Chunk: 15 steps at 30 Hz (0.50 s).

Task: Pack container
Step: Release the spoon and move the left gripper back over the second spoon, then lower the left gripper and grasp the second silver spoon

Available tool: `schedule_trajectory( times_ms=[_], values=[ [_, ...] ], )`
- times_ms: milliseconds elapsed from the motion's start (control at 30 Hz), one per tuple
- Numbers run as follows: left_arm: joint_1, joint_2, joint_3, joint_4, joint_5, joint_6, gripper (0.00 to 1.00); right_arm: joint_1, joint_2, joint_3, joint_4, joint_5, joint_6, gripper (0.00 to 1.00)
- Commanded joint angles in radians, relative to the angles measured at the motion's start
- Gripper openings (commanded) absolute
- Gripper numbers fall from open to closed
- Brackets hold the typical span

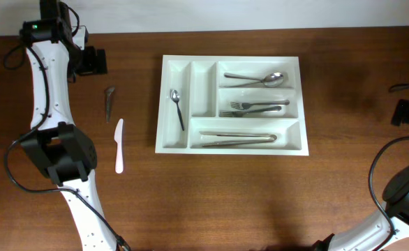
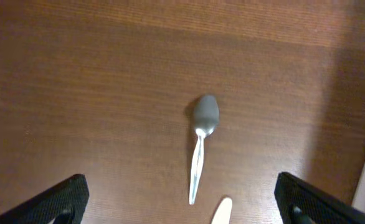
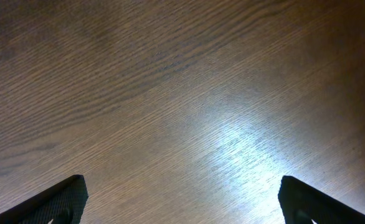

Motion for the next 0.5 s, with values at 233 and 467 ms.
schedule_trajectory(
  times_ms=[233, 467],
  values=[
    [-0.004, 0.013, -0.22, 0.187, 0.023, 0.019, 0.99, 0.002, -0.002, -0.005, 0.0, -0.002, 0.009, 0.99],
    [-0.024, 0.023, -0.327, 0.22, 0.056, 0.125, 0.99, 0.002, -0.002, -0.005, 0.0, -0.001, 0.009, 0.99]
  ],
)
